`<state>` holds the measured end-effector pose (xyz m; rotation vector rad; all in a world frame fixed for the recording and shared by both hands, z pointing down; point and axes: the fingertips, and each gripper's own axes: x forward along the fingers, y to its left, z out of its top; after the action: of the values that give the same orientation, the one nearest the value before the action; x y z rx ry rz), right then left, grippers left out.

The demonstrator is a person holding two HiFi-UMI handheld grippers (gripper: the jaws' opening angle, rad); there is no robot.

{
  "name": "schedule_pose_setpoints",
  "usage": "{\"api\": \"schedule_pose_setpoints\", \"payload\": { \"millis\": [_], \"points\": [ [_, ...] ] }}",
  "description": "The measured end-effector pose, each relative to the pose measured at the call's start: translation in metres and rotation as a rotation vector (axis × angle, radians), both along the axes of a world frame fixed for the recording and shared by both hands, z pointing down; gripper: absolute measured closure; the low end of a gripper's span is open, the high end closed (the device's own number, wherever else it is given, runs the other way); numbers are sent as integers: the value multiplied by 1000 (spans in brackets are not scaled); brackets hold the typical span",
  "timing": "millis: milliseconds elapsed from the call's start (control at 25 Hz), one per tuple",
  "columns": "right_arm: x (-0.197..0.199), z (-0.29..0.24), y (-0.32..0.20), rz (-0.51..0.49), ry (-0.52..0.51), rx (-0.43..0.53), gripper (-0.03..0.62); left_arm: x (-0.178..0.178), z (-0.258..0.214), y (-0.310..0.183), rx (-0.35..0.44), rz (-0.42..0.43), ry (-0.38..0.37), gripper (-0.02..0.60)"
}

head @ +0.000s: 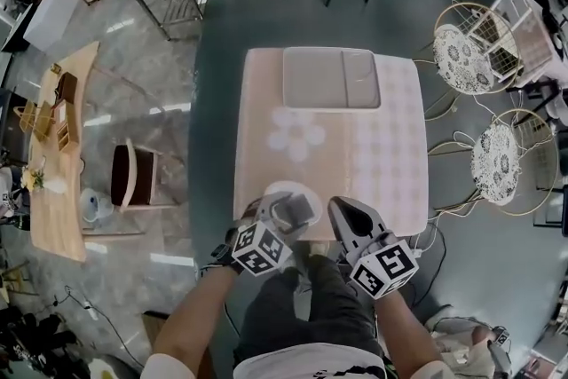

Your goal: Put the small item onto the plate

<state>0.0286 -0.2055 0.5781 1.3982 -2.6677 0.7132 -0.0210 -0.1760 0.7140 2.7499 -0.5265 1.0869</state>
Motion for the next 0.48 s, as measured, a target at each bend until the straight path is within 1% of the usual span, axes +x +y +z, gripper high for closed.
{"api": "schedule_pose_setpoints", "payload": {
  "millis": [280,480],
  "points": [
    [3,36,-2,33,-10,1,579,4,50,-2,0,230,-118,265],
    [4,53,-8,53,-12,7,580,3,78,1,-5,371,-194,265]
  ]
}}
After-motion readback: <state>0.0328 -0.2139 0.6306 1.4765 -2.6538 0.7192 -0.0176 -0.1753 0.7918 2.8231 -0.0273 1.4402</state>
